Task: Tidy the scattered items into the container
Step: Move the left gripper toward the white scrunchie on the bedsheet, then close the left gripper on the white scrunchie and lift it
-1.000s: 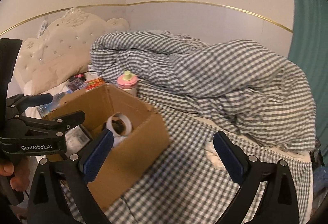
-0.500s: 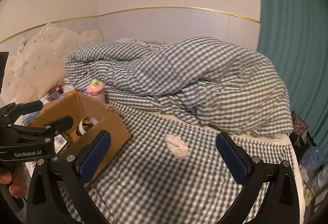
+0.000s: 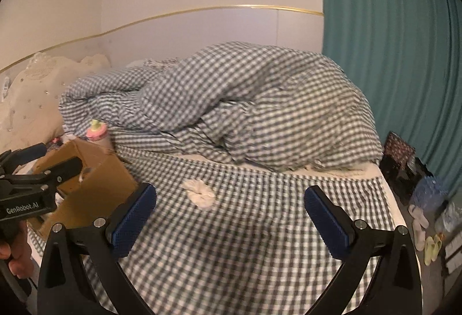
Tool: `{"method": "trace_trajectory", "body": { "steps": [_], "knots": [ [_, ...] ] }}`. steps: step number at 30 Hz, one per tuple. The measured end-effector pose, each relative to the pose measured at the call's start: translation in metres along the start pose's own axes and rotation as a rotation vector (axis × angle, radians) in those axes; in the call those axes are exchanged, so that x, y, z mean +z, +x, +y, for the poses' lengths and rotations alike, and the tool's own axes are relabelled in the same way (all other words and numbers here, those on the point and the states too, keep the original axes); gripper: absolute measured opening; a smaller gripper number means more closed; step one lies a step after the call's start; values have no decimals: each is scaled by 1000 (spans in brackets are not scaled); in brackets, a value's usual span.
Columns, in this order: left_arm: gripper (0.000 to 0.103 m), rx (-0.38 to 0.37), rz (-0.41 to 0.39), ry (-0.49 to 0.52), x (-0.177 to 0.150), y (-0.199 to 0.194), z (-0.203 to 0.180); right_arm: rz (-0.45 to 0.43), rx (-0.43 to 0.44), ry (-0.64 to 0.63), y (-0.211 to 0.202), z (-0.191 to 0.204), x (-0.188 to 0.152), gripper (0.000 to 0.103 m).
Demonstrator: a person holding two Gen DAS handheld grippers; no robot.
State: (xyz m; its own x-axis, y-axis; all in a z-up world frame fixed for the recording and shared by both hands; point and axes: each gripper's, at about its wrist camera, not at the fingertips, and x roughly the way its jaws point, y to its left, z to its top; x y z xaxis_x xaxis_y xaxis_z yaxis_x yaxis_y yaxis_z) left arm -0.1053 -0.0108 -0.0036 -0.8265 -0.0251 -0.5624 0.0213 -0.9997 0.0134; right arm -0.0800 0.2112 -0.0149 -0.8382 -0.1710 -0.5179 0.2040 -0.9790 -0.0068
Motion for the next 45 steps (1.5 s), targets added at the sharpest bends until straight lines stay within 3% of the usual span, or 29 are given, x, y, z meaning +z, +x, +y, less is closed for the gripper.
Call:
{"method": "trace_trajectory", "body": {
  "steps": [9,18,31,45],
  "knots": [
    [102,-55,10,16,-2,22,-34,16,-52,47,5,-41,-6,103],
    [102,-71,42,44,-6,53,-57,48,-71,63,20,-56,-14,103],
    [102,-109,146,56,-21,135,-80,116,-86,91,68,-76,-29,103],
    [102,-77,245,40,-35,237,-89,215,-93,137,134,-106,-60,103]
  ]
}}
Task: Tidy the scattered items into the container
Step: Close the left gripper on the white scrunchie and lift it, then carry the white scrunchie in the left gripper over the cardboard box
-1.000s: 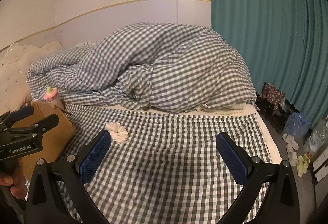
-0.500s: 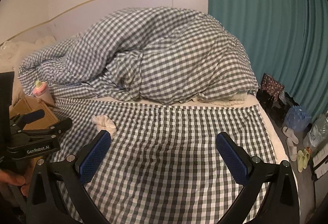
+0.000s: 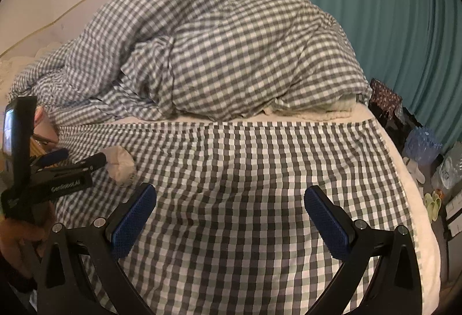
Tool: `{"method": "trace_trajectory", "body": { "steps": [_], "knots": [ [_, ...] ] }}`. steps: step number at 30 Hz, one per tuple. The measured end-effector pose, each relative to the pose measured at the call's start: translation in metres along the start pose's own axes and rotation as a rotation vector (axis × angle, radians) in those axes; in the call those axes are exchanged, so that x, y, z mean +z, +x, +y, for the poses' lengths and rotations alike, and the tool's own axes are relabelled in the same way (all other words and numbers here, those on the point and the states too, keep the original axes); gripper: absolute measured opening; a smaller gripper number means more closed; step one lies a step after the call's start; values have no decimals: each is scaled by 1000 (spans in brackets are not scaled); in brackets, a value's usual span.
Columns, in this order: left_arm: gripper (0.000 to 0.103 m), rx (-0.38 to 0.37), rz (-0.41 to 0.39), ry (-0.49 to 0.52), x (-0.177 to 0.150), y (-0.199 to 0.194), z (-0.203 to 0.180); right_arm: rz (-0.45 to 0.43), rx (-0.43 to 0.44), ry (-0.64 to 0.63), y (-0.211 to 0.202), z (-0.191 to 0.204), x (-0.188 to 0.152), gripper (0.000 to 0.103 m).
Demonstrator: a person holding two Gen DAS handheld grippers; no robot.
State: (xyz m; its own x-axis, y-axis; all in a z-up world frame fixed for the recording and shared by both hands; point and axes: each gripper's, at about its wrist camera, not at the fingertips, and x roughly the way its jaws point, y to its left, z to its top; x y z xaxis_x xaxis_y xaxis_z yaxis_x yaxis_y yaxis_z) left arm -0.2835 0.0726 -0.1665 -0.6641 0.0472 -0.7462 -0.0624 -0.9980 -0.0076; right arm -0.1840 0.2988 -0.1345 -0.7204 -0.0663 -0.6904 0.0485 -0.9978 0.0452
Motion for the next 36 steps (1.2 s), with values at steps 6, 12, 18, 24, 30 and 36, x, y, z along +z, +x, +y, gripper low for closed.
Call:
{"method": "trace_trajectory", "body": {
  "steps": [6,12,18,24,30,36],
  "knots": [
    [102,2,55,-16,-3,42,-2,33,2,16,21,-6,-4,103],
    [102,16,84,-30,-6,71,-1,46,4,1,30,-5,-6,103],
    [72,32,124,-55,-6,87,4,53,0,-2,32,-5,-9,103],
    [15,28,117,-47,-8,85,3,54,-2,2,30,-2,-12,103],
    [11,12,79,-45,-7,63,6,38,5,-3,19,6,-13,103],
    [11,6,40,-39,-3,32,3,10,3,-17,1,16,-11,103]
  ]
}}
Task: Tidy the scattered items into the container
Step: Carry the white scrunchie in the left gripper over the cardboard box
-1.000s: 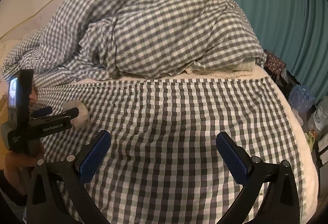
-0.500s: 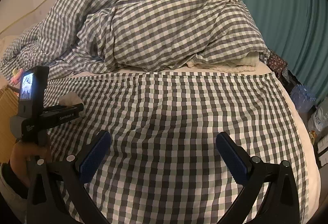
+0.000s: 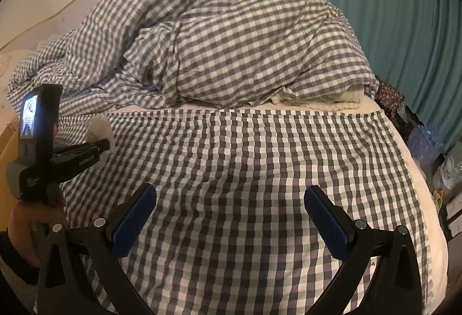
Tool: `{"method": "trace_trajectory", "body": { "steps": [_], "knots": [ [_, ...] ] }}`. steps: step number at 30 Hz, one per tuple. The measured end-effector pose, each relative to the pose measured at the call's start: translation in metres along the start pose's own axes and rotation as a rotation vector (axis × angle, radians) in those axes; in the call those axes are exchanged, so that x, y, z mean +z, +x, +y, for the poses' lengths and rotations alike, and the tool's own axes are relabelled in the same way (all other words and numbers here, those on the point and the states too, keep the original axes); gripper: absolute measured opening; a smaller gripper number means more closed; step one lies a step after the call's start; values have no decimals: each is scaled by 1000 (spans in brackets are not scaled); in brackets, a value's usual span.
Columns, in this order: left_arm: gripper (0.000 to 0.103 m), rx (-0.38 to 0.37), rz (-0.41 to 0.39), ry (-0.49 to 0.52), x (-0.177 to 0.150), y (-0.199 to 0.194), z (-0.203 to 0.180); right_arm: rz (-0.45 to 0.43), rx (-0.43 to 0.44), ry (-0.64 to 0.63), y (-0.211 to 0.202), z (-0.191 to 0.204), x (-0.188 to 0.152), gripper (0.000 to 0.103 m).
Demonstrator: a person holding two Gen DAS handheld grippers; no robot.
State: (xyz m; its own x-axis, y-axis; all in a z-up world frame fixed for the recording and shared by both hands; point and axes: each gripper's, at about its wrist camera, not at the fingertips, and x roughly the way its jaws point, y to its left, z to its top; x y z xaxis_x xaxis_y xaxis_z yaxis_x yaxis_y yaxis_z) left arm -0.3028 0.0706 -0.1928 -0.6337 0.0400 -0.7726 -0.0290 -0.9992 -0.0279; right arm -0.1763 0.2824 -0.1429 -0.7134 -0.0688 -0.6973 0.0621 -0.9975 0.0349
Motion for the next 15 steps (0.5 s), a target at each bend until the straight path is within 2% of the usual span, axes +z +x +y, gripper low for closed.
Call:
{"method": "trace_trajectory", "body": {
  "steps": [9,15],
  "knots": [
    [11,-24,-77,20,6,-61,1,-55,1,1,-34,13,11,103],
    [11,-28,-143,19,9,-118,11,-118,13,-21,-68,33,23,103]
  ]
}}
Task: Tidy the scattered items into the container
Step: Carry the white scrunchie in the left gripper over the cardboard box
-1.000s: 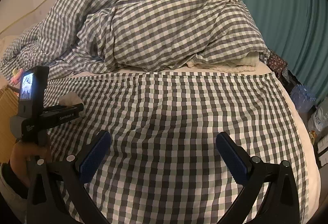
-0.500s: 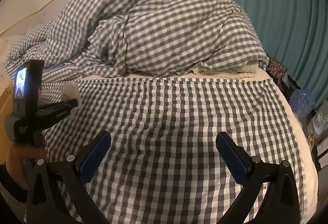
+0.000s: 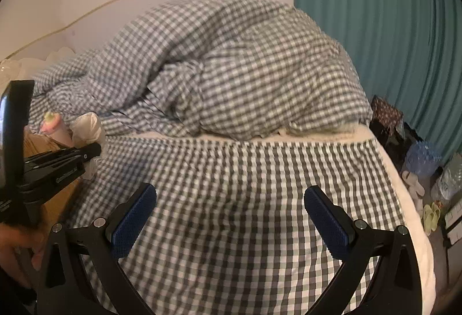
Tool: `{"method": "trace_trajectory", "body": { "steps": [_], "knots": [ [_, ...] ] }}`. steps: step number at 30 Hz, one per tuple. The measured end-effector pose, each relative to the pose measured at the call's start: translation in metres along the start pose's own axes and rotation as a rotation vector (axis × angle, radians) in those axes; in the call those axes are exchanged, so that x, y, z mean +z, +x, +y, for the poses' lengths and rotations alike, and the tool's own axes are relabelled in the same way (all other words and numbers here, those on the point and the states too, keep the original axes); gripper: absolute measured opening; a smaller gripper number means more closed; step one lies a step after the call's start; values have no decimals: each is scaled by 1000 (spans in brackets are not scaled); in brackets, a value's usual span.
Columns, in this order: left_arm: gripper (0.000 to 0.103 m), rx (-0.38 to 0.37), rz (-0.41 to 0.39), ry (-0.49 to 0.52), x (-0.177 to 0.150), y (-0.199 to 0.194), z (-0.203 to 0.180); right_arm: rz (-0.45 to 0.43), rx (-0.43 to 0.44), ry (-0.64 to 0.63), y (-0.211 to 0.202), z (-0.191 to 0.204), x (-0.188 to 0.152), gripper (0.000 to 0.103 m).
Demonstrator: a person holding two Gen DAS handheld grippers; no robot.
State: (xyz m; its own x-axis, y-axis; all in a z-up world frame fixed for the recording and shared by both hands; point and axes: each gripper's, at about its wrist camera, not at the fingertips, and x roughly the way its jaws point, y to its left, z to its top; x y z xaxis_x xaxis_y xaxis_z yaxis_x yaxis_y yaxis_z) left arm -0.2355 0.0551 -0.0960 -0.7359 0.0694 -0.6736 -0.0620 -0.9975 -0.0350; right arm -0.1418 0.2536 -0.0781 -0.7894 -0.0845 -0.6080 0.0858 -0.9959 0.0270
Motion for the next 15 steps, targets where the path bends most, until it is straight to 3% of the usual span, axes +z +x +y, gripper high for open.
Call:
{"method": "trace_trajectory", "body": {
  "steps": [15],
  "knots": [
    [12,43,-112,-15,5,-132,47,-129,52,-52,-77,58,21,103]
  ]
}}
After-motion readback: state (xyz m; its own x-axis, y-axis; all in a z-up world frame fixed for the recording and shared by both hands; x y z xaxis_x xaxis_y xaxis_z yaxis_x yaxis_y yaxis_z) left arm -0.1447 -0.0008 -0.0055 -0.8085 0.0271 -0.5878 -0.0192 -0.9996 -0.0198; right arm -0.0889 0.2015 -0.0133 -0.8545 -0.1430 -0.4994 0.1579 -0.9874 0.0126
